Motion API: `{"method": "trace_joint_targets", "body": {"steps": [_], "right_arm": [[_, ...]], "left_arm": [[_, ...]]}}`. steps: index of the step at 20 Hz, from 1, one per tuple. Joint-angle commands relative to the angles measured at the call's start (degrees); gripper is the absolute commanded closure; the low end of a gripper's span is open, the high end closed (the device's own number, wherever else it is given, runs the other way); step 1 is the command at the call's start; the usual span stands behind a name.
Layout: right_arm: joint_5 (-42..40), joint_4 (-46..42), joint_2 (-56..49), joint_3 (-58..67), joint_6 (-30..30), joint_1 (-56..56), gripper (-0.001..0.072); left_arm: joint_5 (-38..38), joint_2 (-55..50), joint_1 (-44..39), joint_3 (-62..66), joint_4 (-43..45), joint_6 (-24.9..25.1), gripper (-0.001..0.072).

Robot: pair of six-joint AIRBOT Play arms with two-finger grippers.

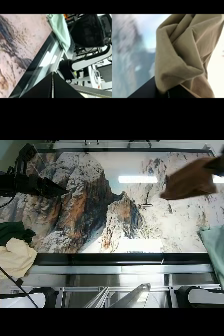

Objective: Fold the shirts.

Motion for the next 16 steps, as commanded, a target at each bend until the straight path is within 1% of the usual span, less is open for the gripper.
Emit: {"method": "trace_joint_targets", "body": {"steps": [1, 4, 5, 7, 10, 12, 14, 16], "right_arm": [[9.01, -14.84, 6.43, 0.0, 7.5, -12.61, 0.0695], [15.23, -18.69, 8.79, 0.0, 9.49, -18.25, 0.0694], [17.92, -21.53, 8.96, -0.02, 9.64, -19.28, 0.0694], [24.0, -34.49, 8.96, -0.11, 9.44, -19.69, 0.0694], [23.71, -46.1, 10.86, -2.84, 8.55, -19.76, 0.0693], [23.76, -52.04, 11.78, -6.14, 6.49, -19.76, 0.0693], [23.69, -57.33, 13.11, -11.82, 5.9, -19.78, 0.0693], [23.5, -60.11, 13.84, -18.75, 5.95, -19.78, 0.0693]], "left_arm": [[0.04, 0.04, 0.02, -0.02, 0.02, -0.02, 0.0695], [0.26, 0.02, 0.02, -0.04, 0.04, 0.11, 0.0695], [0.44, -0.02, 0.02, -0.02, 0.04, 0.11, 0.0695], [0.39, -0.24, 0.02, -0.04, 0.04, 0.13, 0.0695], [0.39, -0.24, 0.02, -1.2, 0.0, 0.15, 0.0695], [0.44, -0.24, 0.02, -4.42, -0.04, 0.15, 0.0695], [0.9, -0.24, 0.04, -7.85, -0.07, 1.18, 0.0695], [2.23, -0.24, 0.04, -10.6, -0.07, 1.92, 0.0695]]}}
